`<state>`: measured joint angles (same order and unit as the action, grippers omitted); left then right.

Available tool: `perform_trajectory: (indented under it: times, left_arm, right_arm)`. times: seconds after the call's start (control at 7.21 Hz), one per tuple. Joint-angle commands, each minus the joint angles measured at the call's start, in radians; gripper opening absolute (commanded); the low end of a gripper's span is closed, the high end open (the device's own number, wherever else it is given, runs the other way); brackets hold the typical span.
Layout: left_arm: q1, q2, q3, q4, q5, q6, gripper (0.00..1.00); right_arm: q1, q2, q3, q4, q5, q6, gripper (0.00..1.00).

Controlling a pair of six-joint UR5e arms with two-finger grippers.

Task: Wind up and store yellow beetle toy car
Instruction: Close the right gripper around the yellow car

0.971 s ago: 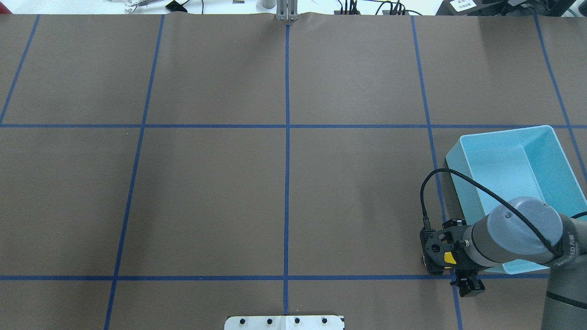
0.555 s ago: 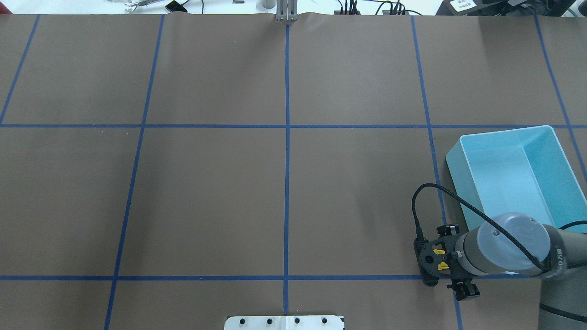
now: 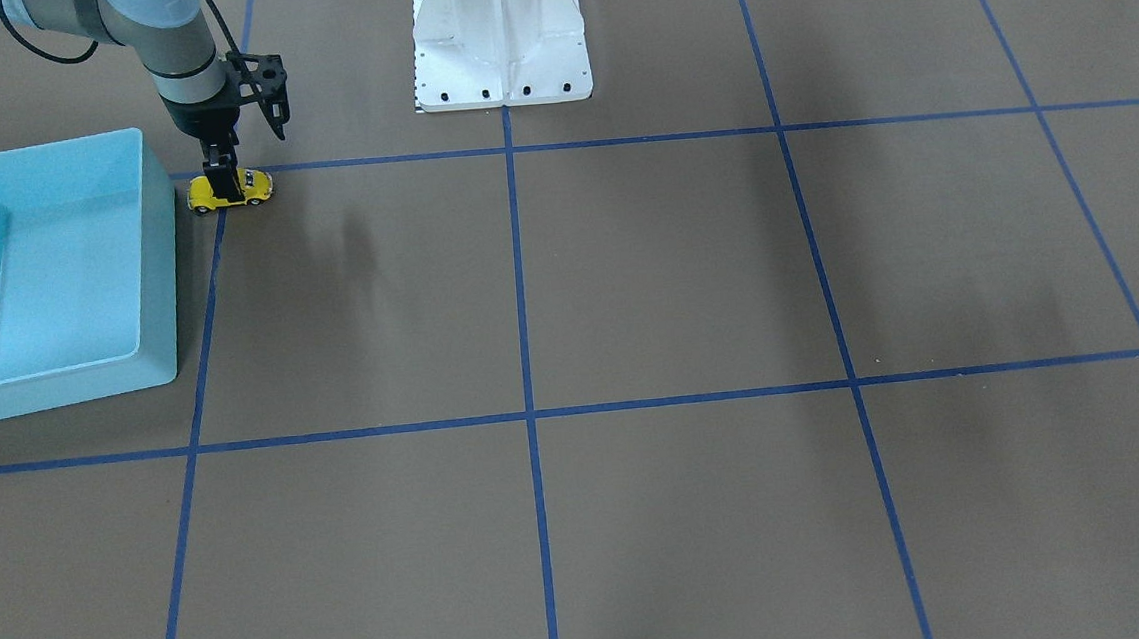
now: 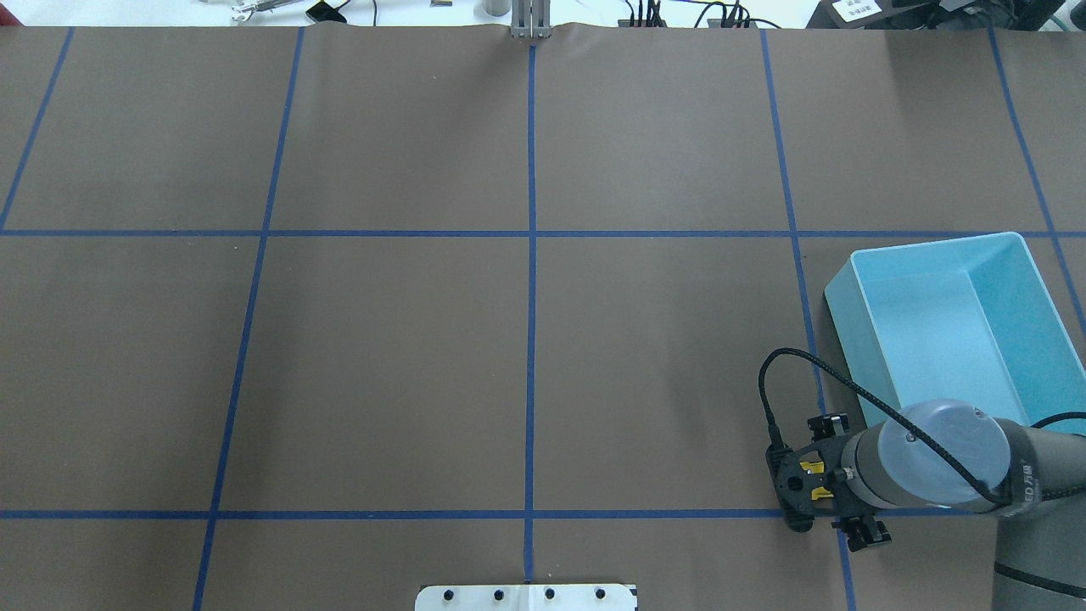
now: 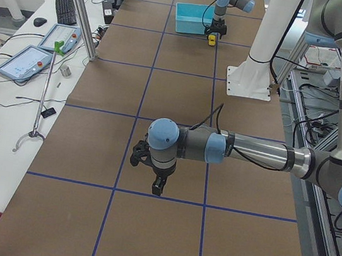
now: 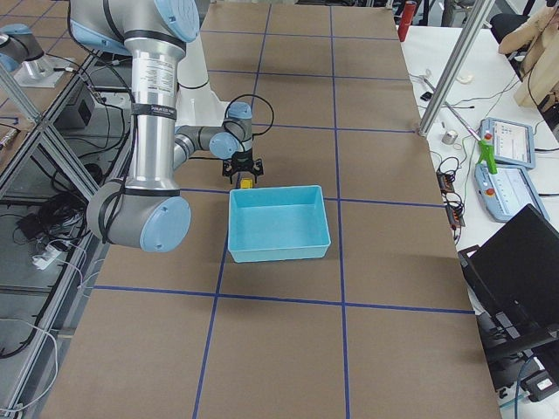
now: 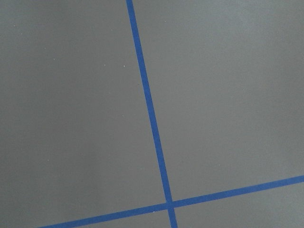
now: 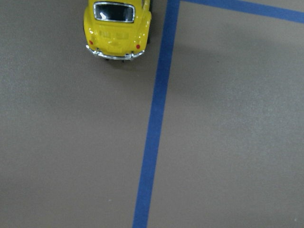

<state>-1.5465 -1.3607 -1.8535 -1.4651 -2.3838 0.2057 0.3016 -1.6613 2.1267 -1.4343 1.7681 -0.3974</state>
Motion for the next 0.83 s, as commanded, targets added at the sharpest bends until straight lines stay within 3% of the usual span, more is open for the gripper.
perform_trajectory:
  times: [0.0,0.14,0.42,0.56,0.69]
  left_arm:
    - [0.000,0.000,-0.001,0.000,0.000,0.000,1.00]
    - [-0.001,0.000,-0.001,0.000,0.000,0.000,1.00]
    - [-0.001,0.000,-0.001,-0.001,0.000,0.000,1.00]
    - [-0.001,0.000,-0.001,-0.001,0.000,0.000,1.00]
    - [-0.001,0.000,-0.003,-0.001,0.000,0.000,1.00]
  right_arm:
    - [0.001,0.003,-0.026,0.000,0.001,0.000,0.99]
    - [0.001,0.003,-0.033,0.000,0.002,-0.001,0.99]
    - [-0.001,0.005,-0.033,0.000,0.002,0.000,0.79]
    - [-0.001,0.005,-0.033,0.000,0.004,-0.001,0.59]
    - [0.008,0.008,-0.025,0.000,0.010,-0.001,0.01]
